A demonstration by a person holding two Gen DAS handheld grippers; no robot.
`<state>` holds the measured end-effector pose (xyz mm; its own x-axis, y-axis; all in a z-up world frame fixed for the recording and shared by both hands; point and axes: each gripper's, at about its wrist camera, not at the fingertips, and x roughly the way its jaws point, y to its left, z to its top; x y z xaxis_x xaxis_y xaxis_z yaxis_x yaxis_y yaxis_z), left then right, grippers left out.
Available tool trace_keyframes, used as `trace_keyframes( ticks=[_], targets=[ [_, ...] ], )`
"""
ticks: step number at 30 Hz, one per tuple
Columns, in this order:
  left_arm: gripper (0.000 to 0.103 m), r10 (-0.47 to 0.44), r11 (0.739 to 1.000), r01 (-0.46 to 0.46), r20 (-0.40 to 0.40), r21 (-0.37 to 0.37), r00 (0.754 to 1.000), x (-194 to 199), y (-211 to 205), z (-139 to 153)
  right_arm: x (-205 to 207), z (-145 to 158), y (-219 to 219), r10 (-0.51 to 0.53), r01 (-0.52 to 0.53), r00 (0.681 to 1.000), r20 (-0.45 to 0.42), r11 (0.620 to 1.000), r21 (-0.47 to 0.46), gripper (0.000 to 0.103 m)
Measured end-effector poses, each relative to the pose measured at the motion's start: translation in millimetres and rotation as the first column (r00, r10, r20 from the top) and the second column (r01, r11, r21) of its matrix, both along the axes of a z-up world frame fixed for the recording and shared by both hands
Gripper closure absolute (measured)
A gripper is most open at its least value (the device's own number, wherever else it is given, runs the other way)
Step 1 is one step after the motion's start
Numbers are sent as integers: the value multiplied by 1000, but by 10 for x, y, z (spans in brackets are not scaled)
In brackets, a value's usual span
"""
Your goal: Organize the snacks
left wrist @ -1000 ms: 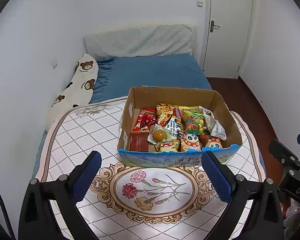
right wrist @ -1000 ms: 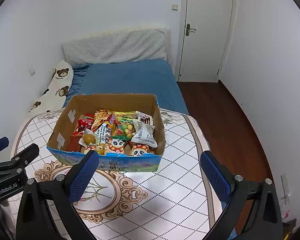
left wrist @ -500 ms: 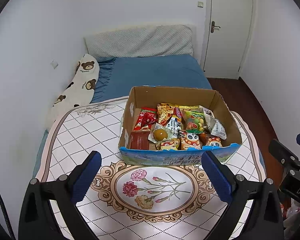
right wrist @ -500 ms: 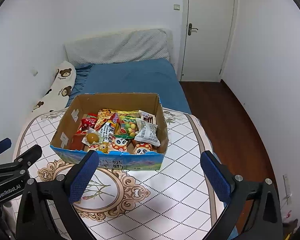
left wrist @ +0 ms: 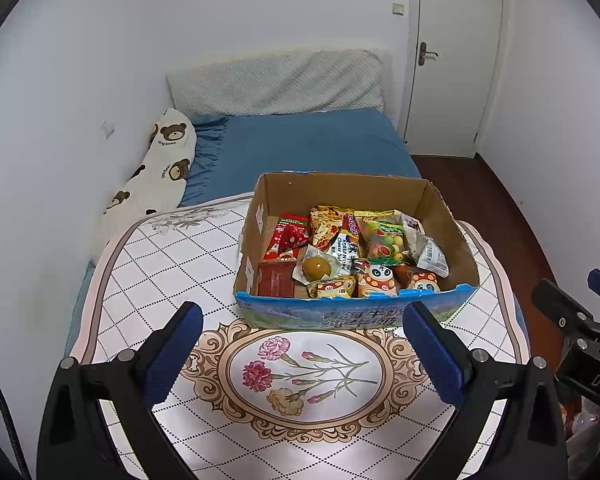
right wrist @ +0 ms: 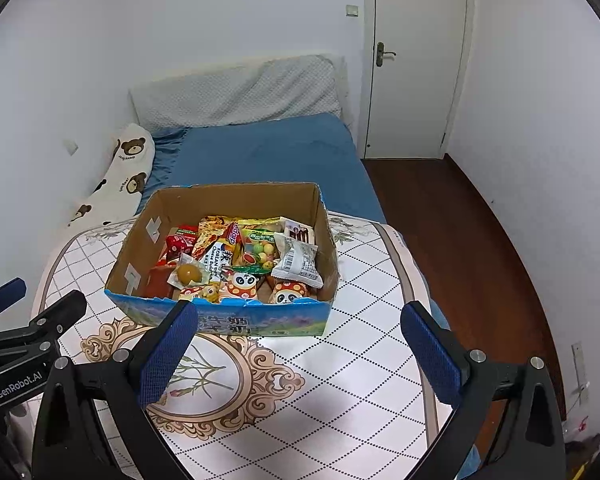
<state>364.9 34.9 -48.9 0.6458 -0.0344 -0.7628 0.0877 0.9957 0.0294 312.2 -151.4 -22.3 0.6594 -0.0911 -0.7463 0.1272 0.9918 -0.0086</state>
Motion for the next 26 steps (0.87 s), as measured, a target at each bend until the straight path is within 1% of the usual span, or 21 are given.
trace_keyframes(
  ticks=[18, 26],
  targets=[
    [0, -7, 1000, 7, -4, -1, 1000, -15, 3, 10, -47, 17, 10, 1, -1, 1000, 6, 1000, 4, 0],
    [0, -11, 1000, 11, 14, -3, 1000, -31, 11, 29, -46, 22, 7, 0, 0, 1000, 7, 1000, 5, 0]
  ],
)
